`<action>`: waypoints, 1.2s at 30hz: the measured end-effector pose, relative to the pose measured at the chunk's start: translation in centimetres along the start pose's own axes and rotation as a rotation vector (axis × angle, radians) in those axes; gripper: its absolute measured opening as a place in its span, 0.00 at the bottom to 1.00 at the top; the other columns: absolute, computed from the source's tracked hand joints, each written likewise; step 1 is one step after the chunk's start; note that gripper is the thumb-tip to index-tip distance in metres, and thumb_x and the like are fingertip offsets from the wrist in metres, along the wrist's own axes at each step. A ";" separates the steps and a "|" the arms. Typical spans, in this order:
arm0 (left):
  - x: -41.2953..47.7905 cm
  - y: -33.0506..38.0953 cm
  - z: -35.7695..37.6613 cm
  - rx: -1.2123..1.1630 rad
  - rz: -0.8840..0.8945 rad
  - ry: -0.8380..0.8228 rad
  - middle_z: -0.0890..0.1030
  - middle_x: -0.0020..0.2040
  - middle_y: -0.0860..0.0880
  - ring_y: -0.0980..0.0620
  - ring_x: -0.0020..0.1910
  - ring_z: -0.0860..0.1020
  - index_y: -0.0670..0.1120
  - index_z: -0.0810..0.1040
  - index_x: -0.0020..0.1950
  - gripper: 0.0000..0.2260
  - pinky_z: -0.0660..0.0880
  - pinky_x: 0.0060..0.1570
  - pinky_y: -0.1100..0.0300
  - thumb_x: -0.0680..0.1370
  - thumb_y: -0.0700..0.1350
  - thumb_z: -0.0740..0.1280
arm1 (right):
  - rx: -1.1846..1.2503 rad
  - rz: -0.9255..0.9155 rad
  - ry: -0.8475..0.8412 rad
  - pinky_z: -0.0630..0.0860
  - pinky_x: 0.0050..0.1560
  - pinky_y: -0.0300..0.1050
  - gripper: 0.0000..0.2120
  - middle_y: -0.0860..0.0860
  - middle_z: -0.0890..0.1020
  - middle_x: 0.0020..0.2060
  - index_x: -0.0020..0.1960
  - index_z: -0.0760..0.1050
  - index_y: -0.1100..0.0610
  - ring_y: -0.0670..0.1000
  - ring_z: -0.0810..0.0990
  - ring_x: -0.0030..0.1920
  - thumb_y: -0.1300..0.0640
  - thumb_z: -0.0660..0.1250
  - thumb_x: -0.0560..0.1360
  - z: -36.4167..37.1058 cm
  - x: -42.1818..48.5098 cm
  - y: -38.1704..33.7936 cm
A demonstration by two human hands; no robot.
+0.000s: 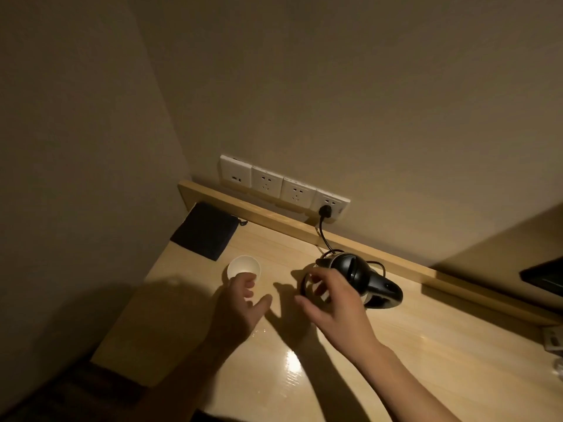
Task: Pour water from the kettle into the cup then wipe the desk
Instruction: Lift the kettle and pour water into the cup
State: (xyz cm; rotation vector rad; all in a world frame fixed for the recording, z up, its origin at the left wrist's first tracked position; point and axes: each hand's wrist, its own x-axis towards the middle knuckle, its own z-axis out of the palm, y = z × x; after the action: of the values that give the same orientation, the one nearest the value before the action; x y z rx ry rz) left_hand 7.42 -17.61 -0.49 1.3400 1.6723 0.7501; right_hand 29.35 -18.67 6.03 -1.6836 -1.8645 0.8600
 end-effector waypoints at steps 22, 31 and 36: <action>-3.0 5.2 16.6 -0.217 0.059 0.122 0.83 0.54 0.54 0.49 0.55 0.82 0.54 0.75 0.68 0.27 0.81 0.58 0.46 0.71 0.53 0.80 | 0.391 0.075 -0.019 0.81 0.54 0.36 0.28 0.46 0.86 0.56 0.68 0.80 0.49 0.42 0.84 0.56 0.56 0.81 0.70 -7.4 0.9 14.2; -3.3 6.1 13.9 -0.289 -0.024 0.087 0.83 0.60 0.58 0.56 0.61 0.82 0.63 0.72 0.70 0.31 0.80 0.64 0.47 0.71 0.58 0.79 | 0.384 -0.021 0.030 0.77 0.55 0.28 0.25 0.40 0.88 0.53 0.66 0.82 0.51 0.38 0.84 0.56 0.57 0.82 0.70 -6.9 1.7 11.7; -4.3 6.2 11.8 -0.388 -0.121 0.153 0.81 0.62 0.62 0.61 0.62 0.80 0.72 0.71 0.68 0.33 0.80 0.65 0.52 0.69 0.54 0.82 | 0.364 -0.073 -0.031 0.78 0.54 0.30 0.26 0.33 0.86 0.52 0.63 0.82 0.44 0.38 0.84 0.55 0.46 0.81 0.66 -6.5 2.7 9.3</action>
State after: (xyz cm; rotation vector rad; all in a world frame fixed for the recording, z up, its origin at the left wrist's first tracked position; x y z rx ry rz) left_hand 21.01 -20.87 0.37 0.9222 1.6045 1.0633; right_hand 40.05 -14.68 3.63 -1.3780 -1.6551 1.1220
